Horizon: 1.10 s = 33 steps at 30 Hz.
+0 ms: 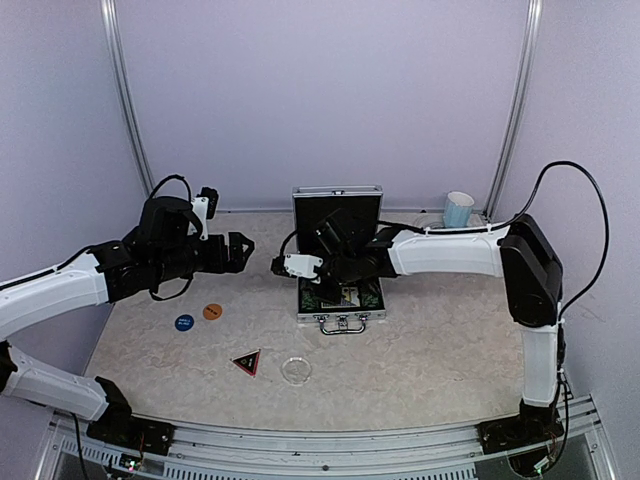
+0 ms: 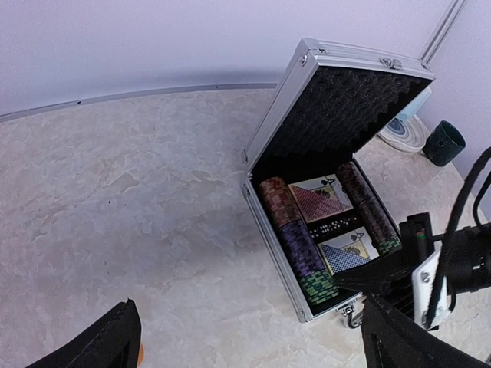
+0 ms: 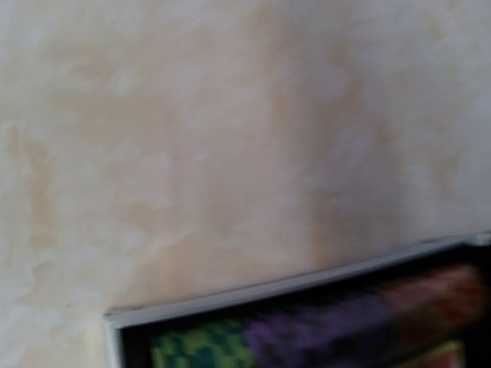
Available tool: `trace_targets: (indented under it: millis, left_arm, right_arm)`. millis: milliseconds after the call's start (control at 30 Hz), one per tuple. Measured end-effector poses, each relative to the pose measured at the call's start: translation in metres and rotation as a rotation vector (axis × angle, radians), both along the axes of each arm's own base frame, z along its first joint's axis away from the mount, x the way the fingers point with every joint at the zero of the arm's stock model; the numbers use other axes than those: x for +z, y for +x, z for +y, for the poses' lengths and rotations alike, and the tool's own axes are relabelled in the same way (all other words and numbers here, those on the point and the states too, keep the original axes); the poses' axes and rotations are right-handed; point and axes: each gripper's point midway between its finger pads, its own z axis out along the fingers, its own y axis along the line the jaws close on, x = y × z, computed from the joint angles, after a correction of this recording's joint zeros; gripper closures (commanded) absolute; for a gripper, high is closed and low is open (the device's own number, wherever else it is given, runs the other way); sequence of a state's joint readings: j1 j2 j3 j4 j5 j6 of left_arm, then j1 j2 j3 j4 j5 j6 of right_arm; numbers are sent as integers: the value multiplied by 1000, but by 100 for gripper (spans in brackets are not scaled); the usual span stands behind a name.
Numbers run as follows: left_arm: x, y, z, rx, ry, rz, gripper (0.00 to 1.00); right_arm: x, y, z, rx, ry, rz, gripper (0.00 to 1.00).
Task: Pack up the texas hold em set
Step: Place the poker chip, then pick up the all-in button from the center of the board.
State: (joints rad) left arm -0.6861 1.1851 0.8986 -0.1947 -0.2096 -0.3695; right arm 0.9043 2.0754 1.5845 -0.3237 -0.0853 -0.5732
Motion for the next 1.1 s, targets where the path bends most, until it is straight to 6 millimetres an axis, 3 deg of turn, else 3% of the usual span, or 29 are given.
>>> trace_targets:
  millis: [200, 533, 700, 867, 1100]
  left_arm:
    - [-3, -1, 2, 5, 10, 13, 1]
    - [6, -1, 4, 5, 31, 12, 1]
    - [14, 1, 8, 24, 46, 3, 1]
    - [5, -1, 17, 54, 96, 27, 1]
    - [-14, 0, 31, 111, 180, 66, 1]
  right_arm:
    - [34, 6, -9, -71, 54, -52, 82]
    - [44, -8, -62, -282, 76, -23, 25]
    - [60, -14, -89, -395, 126, -30, 4]
    - [70, -19, -111, -514, 189, -17, 1]
    - [63, -35, -145, -713, 273, 93, 1]
